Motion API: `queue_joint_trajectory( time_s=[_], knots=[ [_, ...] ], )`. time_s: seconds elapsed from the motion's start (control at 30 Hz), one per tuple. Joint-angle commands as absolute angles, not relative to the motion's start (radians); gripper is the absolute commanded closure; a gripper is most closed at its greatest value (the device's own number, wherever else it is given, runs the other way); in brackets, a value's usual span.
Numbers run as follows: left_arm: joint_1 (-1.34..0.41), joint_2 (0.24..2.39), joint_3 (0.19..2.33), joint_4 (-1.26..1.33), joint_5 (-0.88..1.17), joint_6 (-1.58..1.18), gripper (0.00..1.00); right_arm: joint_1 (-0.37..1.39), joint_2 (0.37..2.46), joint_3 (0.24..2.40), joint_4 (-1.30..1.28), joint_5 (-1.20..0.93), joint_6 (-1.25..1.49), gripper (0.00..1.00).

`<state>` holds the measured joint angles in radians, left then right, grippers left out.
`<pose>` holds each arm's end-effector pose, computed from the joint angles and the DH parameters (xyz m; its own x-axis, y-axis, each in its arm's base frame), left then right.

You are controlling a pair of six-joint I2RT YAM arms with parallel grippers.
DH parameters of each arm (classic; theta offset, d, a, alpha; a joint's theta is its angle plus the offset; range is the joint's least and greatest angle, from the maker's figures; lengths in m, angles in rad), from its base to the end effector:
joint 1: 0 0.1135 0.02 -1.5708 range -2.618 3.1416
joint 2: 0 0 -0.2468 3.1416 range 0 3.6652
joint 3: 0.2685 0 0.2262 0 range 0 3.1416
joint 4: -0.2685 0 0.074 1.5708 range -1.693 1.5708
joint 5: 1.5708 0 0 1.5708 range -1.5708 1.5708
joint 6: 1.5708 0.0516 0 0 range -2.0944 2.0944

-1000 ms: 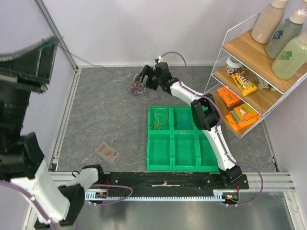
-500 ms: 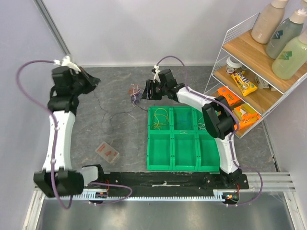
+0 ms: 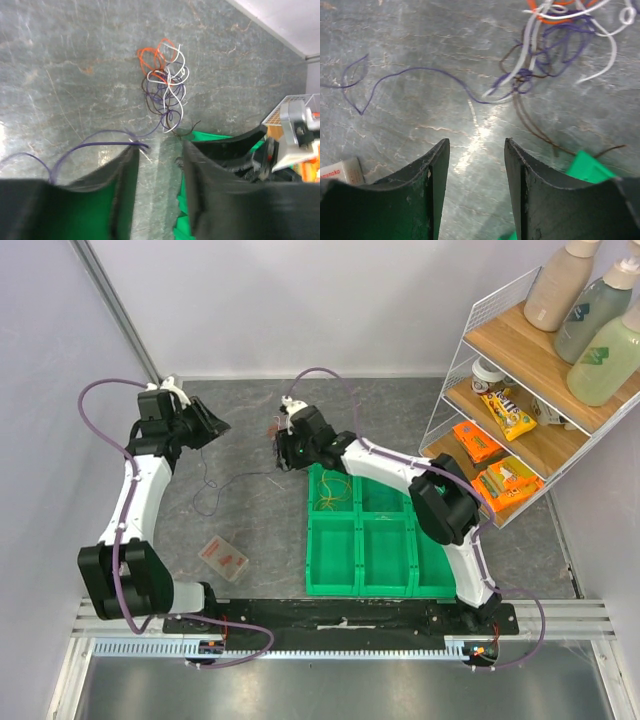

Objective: Untangle the cables

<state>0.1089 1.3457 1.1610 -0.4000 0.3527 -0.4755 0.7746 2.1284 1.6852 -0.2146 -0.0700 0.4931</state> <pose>0.2926 0.0141 0.3054 -0.5722 -0.4947 -0.6541 -0.0873 0.8298 -0.5512 0.3353 0.3332 0.2069 -0.7339 -0.0575 -0.6768 -0.4426 0.7963 0.4123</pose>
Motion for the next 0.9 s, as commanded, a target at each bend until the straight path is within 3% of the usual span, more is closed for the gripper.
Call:
queue_joint_trajectory(
  time_s=[0.0,0.03,0.1,0.13,0.27,0.33,0.4,0.47,0.53,0.77,0.87],
  knots=[
    [0.107,1.377,1.126,-0.335,0.435,-0.479,0.27,0.801,2.135,1.698,-0.124,0.089,0.540,0.44],
    [0.101,1.381,1.108,-0.309,0.471,-0.491,0.10,0.799,2.128,1.686,-0.123,0.110,0.561,0.44],
    [0.075,1.414,1.106,-0.288,0.532,-0.494,0.07,0.793,2.103,1.658,-0.114,0.138,0.586,0.45],
    [0.057,1.445,1.117,-0.302,0.547,-0.489,0.11,0.784,2.097,1.654,-0.114,0.130,0.591,0.45],
    [0.014,1.523,1.105,-0.256,0.561,-0.515,0.49,0.732,2.082,1.611,-0.086,0.028,0.629,0.48],
    [-0.026,1.563,1.092,-0.213,0.577,-0.555,0.62,0.712,2.075,1.585,-0.064,0.003,0.640,0.50],
    [-0.044,1.610,1.098,-0.195,0.583,-0.569,0.59,0.703,2.072,1.571,-0.057,-0.044,0.638,0.52],
    [-0.066,1.650,1.112,-0.202,0.557,-0.560,0.42,0.701,2.071,1.562,-0.043,-0.070,0.630,0.52],
    [-0.086,1.678,1.123,-0.204,0.532,-0.549,0.36,0.701,2.072,1.552,-0.017,-0.103,0.644,0.54],
    [-0.094,1.747,1.123,-0.117,0.591,-0.594,0.34,0.713,2.117,1.540,0.080,-0.178,0.675,0.55],
    [-0.100,1.795,1.158,-0.112,0.580,-0.597,0.38,0.715,2.120,1.533,0.086,-0.180,0.678,0.55]
  ],
)
